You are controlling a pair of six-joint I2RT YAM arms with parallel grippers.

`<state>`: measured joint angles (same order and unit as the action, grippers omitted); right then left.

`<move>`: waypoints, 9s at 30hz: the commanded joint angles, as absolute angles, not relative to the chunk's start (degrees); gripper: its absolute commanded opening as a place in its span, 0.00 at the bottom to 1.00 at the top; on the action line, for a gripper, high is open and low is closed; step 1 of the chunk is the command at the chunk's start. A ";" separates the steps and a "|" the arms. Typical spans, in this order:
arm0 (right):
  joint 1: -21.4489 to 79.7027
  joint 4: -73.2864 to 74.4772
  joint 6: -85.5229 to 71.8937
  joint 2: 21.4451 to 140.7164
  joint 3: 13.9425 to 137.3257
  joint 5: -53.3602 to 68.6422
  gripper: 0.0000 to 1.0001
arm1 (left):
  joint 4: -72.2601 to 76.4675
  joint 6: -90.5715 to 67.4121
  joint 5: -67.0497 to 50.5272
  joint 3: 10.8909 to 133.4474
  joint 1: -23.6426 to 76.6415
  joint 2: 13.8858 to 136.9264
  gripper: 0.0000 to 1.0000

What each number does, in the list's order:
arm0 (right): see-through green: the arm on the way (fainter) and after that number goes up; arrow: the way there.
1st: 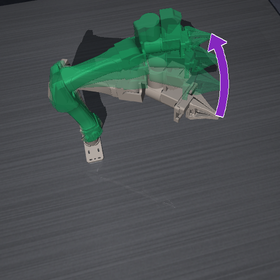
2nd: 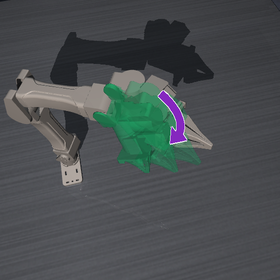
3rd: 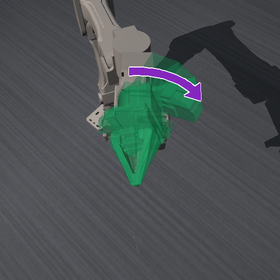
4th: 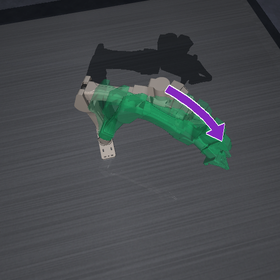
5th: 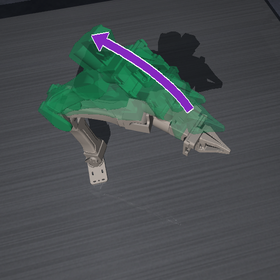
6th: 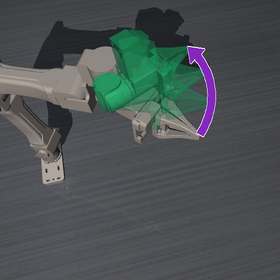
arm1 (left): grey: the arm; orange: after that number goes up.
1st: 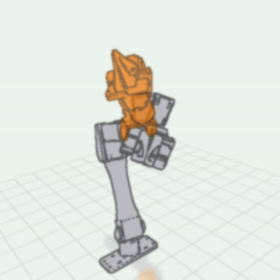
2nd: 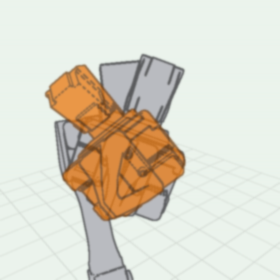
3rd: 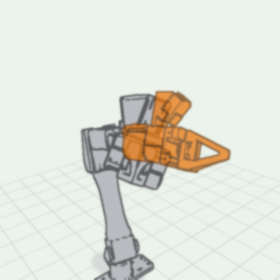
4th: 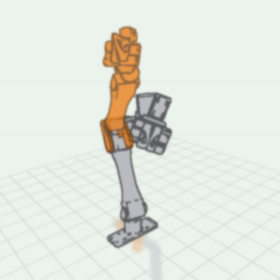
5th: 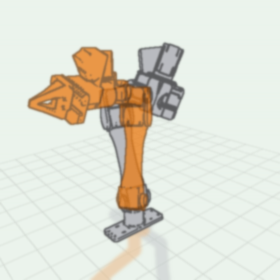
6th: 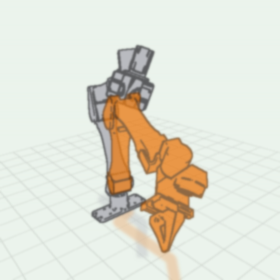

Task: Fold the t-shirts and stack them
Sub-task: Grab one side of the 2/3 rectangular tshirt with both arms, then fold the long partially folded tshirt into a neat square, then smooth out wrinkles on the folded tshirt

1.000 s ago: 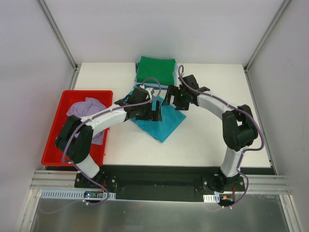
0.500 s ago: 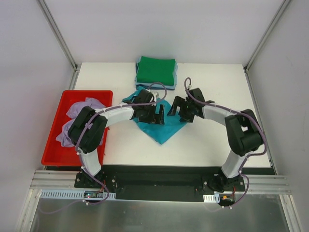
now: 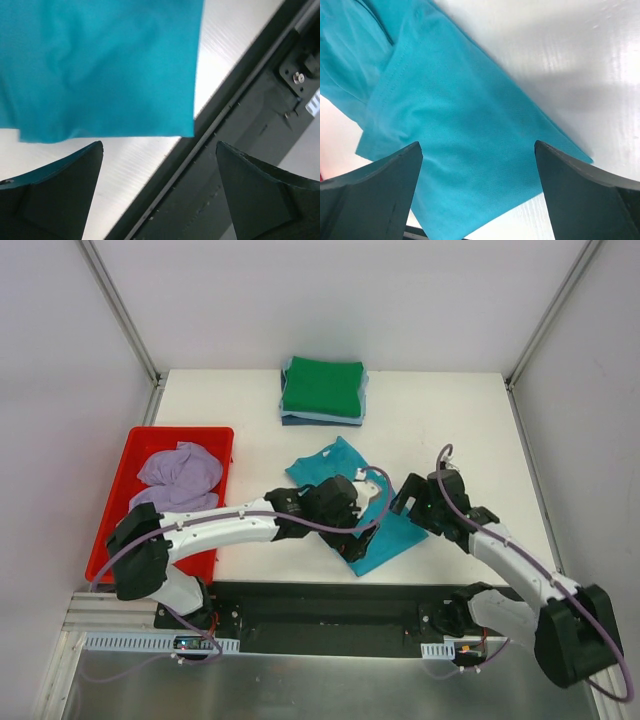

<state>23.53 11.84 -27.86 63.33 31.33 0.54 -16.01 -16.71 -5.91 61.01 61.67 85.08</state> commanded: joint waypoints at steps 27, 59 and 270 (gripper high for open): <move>15.12 21.36 -34.72 40.78 18.63 1.85 0.96 | -21.27 -17.14 -4.06 67.94 74.27 92.46 0.52; 13.98 14.77 -34.37 48.25 16.79 1.41 0.45 | -23.91 -17.57 4.13 72.33 74.27 108.28 0.00; 17.67 -7.82 -28.21 94.48 43.33 10.99 0.99 | -6.94 -25.40 -27.52 71.46 28.57 111.09 0.99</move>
